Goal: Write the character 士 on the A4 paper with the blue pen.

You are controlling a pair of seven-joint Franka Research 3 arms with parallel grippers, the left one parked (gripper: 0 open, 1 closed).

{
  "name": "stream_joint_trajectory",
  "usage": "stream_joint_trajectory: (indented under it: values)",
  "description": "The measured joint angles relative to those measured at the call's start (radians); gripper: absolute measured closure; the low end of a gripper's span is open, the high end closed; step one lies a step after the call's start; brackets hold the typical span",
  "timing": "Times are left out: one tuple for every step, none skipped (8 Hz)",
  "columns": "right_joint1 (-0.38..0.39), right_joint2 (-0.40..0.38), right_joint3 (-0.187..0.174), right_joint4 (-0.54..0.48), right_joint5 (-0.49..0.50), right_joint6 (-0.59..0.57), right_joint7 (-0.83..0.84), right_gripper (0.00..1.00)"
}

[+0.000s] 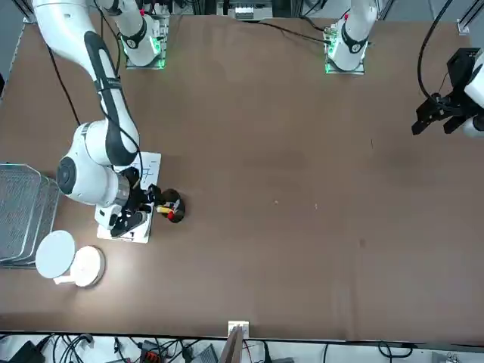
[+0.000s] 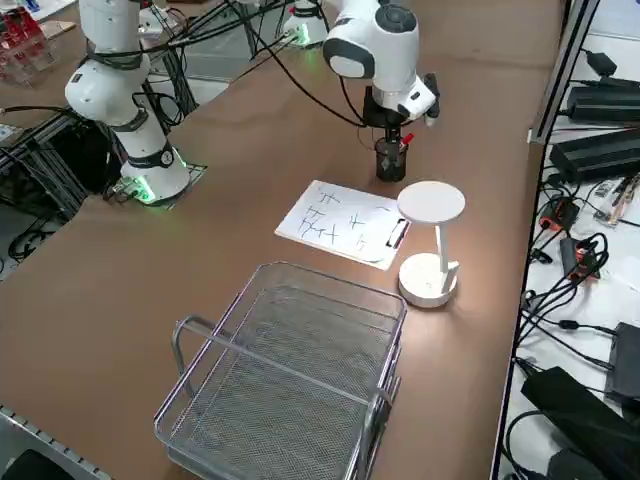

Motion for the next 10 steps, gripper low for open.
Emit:
stream_joint_trajectory:
  values:
    - [0.001, 0.001, 0.0, 0.0, 0.0, -0.001, 0.0, 0.35]
    - [0.001, 0.001, 0.0, 0.001, 0.0, -0.002, 0.0, 0.36]
    - [0.001, 0.001, 0.0, 0.001, 0.0, -0.002, 0.0, 0.38]
    - [0.002, 0.001, 0.0, 0.002, 0.0, -0.003, 0.0, 0.4]
    - [0.004, 0.001, 0.0, 0.002, 0.001, -0.004, 0.0, 0.41]
    - [0.005, 0.002, 0.0, 0.002, 0.001, -0.006, 0.0, 0.44]
    - [0.007, 0.004, 0.001, 0.002, 0.001, -0.009, 0.0, 0.45]
    - [0.009, 0.005, 0.001, 0.002, 0.001, -0.013, 0.0, 0.46]
    - [0.01, 0.007, 0.001, 0.002, 0.001, -0.018, 0.0, 0.47]
    - [0.01, 0.008, 0.001, 0.002, 0.001, -0.02, 0.0, 0.48]
